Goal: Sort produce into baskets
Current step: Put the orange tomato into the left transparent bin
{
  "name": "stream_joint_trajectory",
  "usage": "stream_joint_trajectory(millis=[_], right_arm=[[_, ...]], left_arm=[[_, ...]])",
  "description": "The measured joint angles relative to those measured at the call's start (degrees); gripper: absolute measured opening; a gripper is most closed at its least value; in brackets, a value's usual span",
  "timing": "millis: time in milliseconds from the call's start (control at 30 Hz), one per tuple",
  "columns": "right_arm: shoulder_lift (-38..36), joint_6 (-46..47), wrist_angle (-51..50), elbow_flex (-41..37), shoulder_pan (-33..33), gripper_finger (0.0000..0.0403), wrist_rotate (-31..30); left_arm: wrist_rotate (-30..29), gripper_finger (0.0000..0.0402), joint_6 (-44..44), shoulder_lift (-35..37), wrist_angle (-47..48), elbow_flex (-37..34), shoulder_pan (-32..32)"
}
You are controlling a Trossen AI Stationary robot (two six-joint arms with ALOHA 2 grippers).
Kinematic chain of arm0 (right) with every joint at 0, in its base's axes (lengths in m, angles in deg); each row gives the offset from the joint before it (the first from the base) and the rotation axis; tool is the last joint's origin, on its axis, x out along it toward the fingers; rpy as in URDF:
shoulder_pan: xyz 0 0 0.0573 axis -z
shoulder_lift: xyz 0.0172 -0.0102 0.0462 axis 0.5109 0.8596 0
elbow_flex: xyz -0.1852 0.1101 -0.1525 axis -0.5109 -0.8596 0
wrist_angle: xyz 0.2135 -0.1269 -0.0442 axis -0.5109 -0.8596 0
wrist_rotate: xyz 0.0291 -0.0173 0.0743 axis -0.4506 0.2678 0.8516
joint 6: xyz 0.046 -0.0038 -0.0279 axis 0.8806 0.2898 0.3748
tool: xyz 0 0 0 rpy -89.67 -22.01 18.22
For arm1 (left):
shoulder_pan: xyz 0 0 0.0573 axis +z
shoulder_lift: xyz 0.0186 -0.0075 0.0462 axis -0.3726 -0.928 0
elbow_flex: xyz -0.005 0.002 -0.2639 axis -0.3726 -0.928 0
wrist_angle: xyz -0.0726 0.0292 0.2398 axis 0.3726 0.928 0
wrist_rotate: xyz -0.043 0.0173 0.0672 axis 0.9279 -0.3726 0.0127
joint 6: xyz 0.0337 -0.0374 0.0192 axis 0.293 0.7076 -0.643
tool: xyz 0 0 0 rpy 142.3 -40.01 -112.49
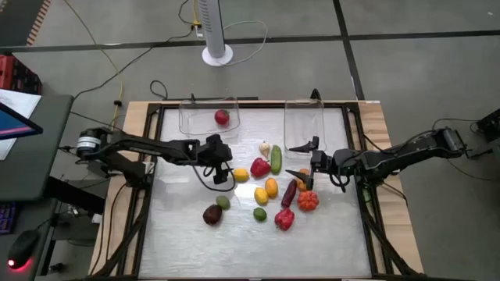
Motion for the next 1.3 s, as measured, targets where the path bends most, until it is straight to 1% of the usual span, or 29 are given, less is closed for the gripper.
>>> stream_joint_trajectory(millis=[167, 367, 567, 667, 800, 967, 1133, 1300], right_arm=[[0.0, -0.41, 0.28, 0.0, 0.0, 0.0393, 0.04], [0.0, -0.39, -0.16, 0.0, 0.06, 0.0393, 0.04], [0.0, 1.13, -1.3, -0.02, -0.04, 0.0393, 0.13], [0.0, 1.82, -1.47, -0.02, -0.57, 0.0393, 0.15], [0.0, 2.26, -1.47, -0.01, -1.3, 0.0393, 0.04], [0.0, 3.15, -1.47, -0.02, -1.55, 0.0393, -0.09], [0.0, 3.33, -1.54, -0.02, -1.55, 0.0393, -0.22], [0.0, 3.32, -1.62, -0.02, -1.55, 0.0393, -0.26]], left_arm=[[-2.69, 0.0294, -0.55, -5.4, -1.04, -0.21, 1.57], [-3.27, 0.0261, -2.37, -7.78, -1.71, -0.16, 3.58], [-2.63, 0.0239, -3.55, -7.91, -1.83, -1.07, 6.0], [-0.77, 0.0229, -3.51, -7.91, -1.96, -2.5, 7.46], [1.41, 0.021, -2.8, -7.87, -4.54, -3.97, 8.35], [1.84, 0.0178, -2.8, -7.89, -7.55, -4.51, 8.34], [1.36, 0.0138, -2.95, -7.86, -7.6, -4.51, 8.34], [-0.21, 0.01, -3.62, -5.51, -7.52, -4.51, 8.27]])
